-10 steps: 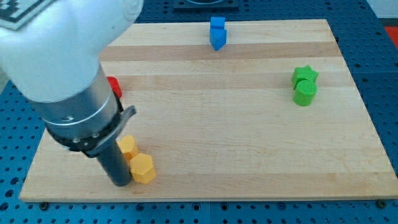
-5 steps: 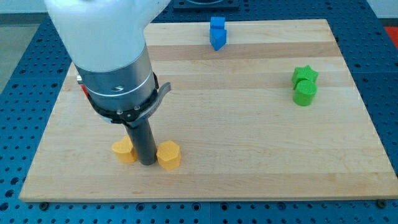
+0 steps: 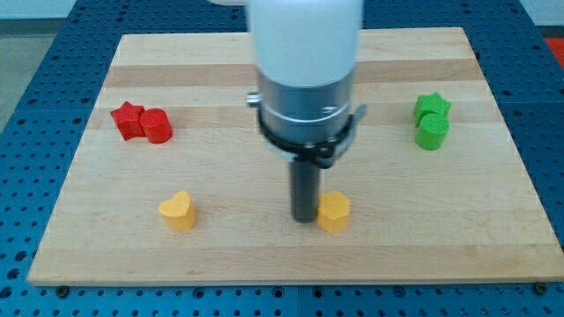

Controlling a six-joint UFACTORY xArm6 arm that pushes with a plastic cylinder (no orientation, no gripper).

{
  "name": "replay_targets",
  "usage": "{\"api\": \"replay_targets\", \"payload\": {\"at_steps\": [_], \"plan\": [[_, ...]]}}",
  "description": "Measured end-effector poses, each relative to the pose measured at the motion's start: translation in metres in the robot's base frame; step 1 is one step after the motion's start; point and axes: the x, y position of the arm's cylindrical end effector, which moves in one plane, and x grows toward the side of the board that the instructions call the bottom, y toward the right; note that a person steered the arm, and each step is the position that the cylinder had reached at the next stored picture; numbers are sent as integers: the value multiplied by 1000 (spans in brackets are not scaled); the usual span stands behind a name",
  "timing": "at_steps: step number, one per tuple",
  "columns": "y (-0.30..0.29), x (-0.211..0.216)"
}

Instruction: Push the hexagon towards the bottom right of the board

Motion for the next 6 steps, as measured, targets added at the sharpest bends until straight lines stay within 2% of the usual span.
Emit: {"api": "replay_targets", "payload": {"at_steps": [3, 6], "plan": [[84, -1], [114, -1]]}}
